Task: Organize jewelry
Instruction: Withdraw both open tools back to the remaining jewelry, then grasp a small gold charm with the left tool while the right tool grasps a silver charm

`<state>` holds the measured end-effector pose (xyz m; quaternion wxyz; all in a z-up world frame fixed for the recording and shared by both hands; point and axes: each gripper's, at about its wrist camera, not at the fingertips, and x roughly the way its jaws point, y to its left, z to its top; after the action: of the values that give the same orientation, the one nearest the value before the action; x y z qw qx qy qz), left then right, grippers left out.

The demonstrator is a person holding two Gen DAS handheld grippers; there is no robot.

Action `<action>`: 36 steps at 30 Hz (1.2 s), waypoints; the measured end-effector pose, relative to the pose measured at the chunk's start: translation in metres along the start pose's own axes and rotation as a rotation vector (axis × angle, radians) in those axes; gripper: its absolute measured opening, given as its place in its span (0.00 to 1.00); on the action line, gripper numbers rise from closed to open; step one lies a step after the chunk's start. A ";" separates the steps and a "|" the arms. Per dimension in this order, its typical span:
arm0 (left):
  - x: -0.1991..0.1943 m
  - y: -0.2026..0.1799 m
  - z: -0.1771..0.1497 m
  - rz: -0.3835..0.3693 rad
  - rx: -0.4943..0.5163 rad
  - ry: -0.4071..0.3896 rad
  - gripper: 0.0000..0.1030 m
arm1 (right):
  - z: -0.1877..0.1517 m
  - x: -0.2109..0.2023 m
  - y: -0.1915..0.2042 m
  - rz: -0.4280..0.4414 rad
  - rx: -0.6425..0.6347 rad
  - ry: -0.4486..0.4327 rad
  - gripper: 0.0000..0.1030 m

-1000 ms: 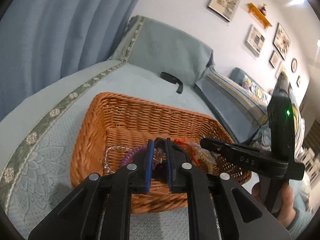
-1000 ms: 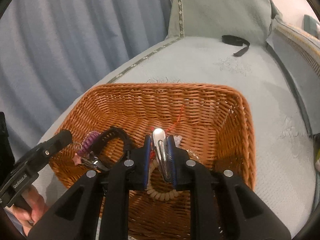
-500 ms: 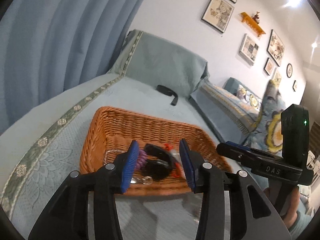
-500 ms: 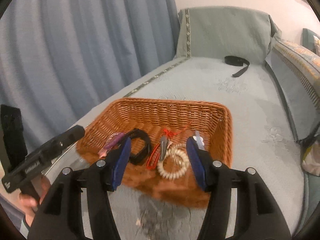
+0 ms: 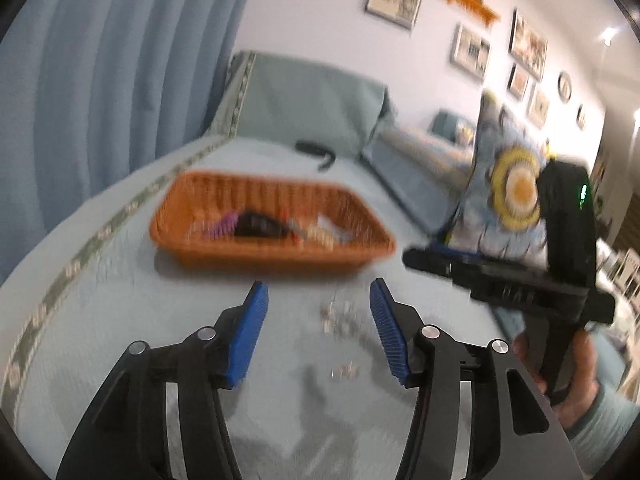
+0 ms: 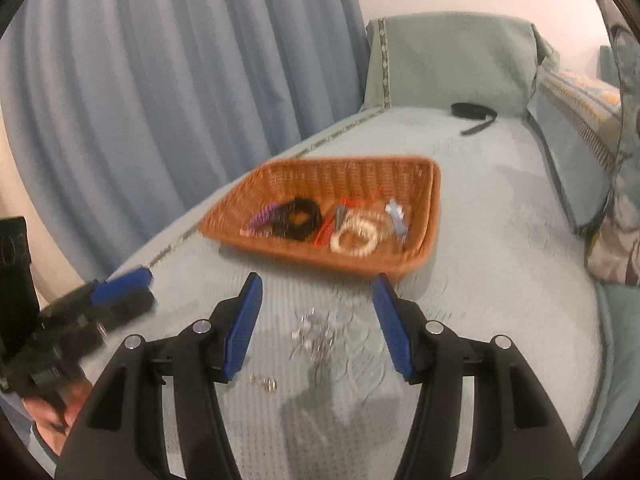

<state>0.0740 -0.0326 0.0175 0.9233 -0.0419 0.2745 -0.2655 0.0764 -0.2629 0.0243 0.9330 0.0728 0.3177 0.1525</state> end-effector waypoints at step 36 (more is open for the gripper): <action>0.066 0.015 -0.045 0.020 -0.003 0.287 0.11 | -0.039 0.084 0.006 -0.109 -0.051 0.224 0.46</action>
<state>0.1042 -0.0505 -0.0561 0.8771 -0.0023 0.4044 -0.2590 0.1136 -0.2277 -0.0529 0.9002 0.0143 0.4193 0.1166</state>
